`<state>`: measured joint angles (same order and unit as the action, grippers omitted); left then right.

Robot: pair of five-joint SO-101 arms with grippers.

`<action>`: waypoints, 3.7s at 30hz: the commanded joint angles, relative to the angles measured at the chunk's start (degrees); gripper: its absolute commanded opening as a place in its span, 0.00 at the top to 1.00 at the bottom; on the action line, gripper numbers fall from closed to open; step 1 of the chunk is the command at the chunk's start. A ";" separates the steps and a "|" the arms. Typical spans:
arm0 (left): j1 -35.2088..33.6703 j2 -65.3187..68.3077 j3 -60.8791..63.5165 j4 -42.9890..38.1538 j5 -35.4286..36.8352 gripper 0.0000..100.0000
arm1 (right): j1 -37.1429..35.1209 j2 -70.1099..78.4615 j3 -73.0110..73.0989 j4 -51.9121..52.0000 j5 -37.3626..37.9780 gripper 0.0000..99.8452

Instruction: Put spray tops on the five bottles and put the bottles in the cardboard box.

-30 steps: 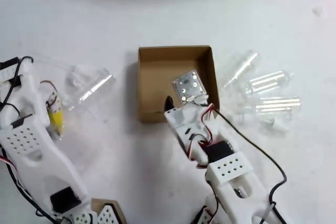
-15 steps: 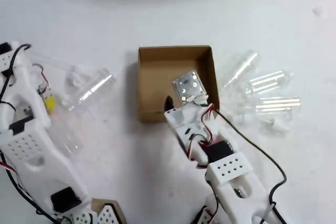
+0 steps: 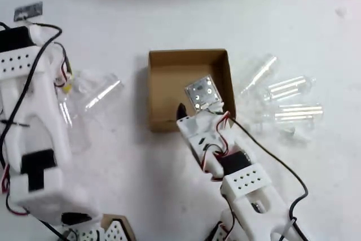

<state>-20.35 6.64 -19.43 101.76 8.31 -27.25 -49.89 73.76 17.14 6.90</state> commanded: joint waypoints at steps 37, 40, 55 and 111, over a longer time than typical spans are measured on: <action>38.46 -17.89 36.57 -88.70 -8.35 0.98 | 27.82 0.04 -0.44 -14.02 -12.31 0.83; 38.37 -11.03 36.66 -94.95 -9.23 0.98 | 27.91 0.04 -0.44 -14.02 -12.31 0.83; 37.23 1.36 36.48 -98.64 -9.67 0.98 | 27.82 0.13 -0.44 -14.02 -12.22 0.83; 31.08 5.76 38.42 -101.98 -9.23 0.89 | 26.24 0.13 0.97 -15.60 -12.22 0.83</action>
<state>12.00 12.97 19.25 0.84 -0.57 0.00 -49.89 74.81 3.60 -4.88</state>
